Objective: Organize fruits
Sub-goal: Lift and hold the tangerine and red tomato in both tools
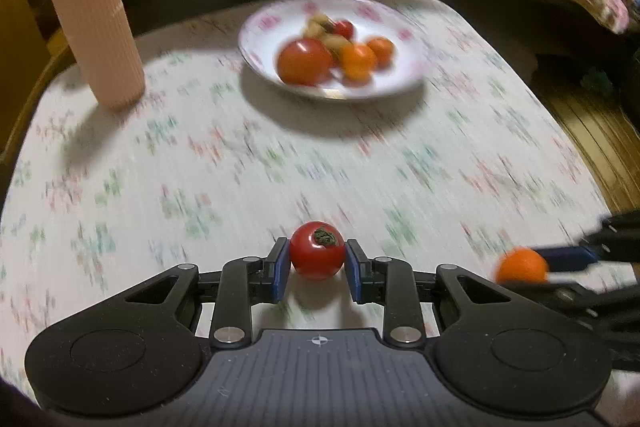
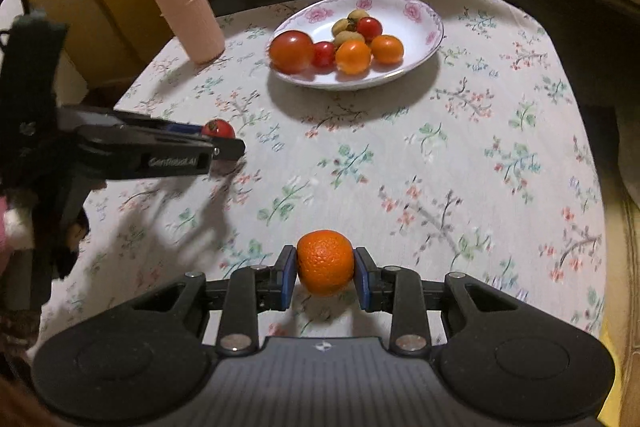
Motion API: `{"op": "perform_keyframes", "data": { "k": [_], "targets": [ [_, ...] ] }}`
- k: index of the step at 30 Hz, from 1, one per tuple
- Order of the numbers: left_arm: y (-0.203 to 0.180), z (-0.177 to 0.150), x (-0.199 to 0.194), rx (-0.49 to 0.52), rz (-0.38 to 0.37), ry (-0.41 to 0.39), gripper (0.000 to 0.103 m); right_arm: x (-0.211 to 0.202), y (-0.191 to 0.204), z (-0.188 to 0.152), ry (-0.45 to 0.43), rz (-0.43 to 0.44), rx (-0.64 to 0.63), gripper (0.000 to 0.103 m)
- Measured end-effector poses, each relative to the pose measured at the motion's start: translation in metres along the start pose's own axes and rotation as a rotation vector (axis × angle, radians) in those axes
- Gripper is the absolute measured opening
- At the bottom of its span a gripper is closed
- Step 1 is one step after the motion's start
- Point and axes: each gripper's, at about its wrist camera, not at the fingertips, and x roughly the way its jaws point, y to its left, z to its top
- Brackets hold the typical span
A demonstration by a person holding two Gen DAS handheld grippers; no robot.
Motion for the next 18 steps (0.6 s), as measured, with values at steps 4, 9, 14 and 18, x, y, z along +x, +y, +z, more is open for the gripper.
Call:
{"op": "perform_keyframes", "data": {
  "k": [4,9,14,18],
  "targets": [
    [-0.013,-0.029,-0.016,0.002,-0.011,0.023,0.037,0.002,0.01,-0.019,0.026,-0.018,-0.036,0.033],
    [-0.017,-0.053,-0.026,-0.025,-0.005,0.04,0.038,-0.002,0.015,-0.038,0.018,-0.033,-0.06,0.033],
    [-0.012,-0.055,-0.025,-0.042,-0.008,0.022,0.041,-0.001,0.023,-0.047,-0.008,-0.075,-0.119,0.033],
    [-0.01,-0.06,-0.026,-0.04,0.005,0.022,0.048,-0.003,0.021,-0.05,-0.021,-0.074,-0.089,0.033]
  ]
}}
